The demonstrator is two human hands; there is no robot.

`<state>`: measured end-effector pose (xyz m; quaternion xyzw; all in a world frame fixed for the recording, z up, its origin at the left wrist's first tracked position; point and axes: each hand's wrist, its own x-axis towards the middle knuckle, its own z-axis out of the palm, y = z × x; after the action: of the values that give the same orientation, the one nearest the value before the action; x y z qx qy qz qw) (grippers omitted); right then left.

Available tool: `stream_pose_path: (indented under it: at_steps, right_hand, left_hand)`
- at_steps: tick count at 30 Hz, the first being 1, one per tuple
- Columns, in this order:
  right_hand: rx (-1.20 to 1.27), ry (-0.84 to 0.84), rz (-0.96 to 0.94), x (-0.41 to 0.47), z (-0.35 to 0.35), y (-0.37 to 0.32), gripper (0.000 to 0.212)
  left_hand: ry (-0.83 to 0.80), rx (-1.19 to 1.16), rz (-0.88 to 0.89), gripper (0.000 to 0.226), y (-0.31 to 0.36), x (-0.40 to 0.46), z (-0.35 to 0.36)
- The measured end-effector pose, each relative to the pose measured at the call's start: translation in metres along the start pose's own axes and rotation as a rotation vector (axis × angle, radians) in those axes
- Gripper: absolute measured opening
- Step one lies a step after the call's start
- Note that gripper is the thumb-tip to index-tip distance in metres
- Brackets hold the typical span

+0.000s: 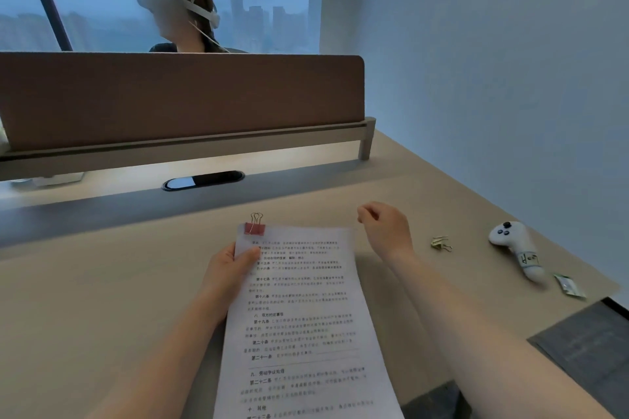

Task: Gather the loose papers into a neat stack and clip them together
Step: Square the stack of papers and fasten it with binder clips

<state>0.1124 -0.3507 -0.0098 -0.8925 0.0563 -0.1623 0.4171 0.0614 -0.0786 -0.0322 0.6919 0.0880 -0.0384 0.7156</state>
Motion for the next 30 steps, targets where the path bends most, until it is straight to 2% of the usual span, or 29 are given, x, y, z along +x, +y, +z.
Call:
stream_pose_path:
  at_steps: [11,16,30]
  right_hand:
    - [0.042,0.233,0.397,-0.028,-0.059,0.077,0.019]
    - [0.106,0.282,0.52,-0.028,-0.076,0.088,0.029]
    - [-0.058,0.213,0.551,0.001,-0.073,0.095,0.039]
  left_hand:
    - [-0.102,-0.024,-0.03,0.012,0.001,-0.019,0.058]
    - [-0.124,-0.027,-0.029,0.012,-0.002,-0.02,0.066]
    - [-0.092,-0.017,-0.003,0.009,-0.005,-0.019,0.066]
